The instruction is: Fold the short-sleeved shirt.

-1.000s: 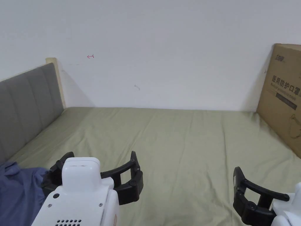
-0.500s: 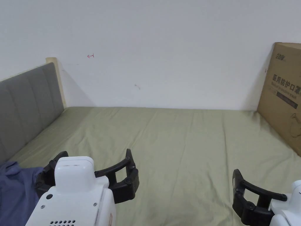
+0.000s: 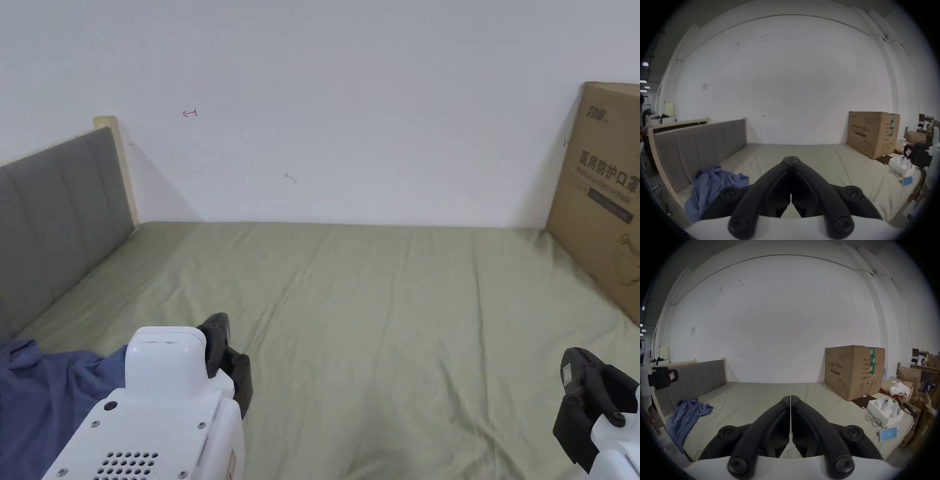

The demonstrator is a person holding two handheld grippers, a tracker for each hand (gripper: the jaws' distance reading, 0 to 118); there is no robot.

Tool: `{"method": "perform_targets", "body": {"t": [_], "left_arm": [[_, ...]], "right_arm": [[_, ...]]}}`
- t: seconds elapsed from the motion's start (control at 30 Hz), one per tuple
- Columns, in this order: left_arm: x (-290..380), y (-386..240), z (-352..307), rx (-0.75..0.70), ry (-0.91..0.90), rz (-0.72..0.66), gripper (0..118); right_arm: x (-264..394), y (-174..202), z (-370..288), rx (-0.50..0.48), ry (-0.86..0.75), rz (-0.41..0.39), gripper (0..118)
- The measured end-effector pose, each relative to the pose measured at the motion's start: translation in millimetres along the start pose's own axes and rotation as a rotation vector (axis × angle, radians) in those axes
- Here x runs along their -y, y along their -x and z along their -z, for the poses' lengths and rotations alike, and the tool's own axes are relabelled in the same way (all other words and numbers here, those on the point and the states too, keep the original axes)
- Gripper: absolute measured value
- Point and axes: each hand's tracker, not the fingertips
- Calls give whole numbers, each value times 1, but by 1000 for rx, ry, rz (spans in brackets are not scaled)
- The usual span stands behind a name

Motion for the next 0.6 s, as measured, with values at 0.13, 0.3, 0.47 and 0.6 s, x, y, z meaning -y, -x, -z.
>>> {"method": "perform_targets", "body": {"t": [0.13, 0.3, 0.47, 0.6], "left_arm": [[3, -4, 3, -27, 0, 3, 0], [5, -4, 2, -24, 14, 58, 0], [4, 40, -23, -81, 24, 94, 0], [2, 100, -59, -291, 22, 107, 0]], "right_arm": [[1, -1, -8, 55, -37, -46, 1], [0, 1, -3, 112, -27, -96, 0], [-1, 22, 10, 6, -1, -47, 0], [-1, 72, 25, -151, 18, -82, 0]]}}
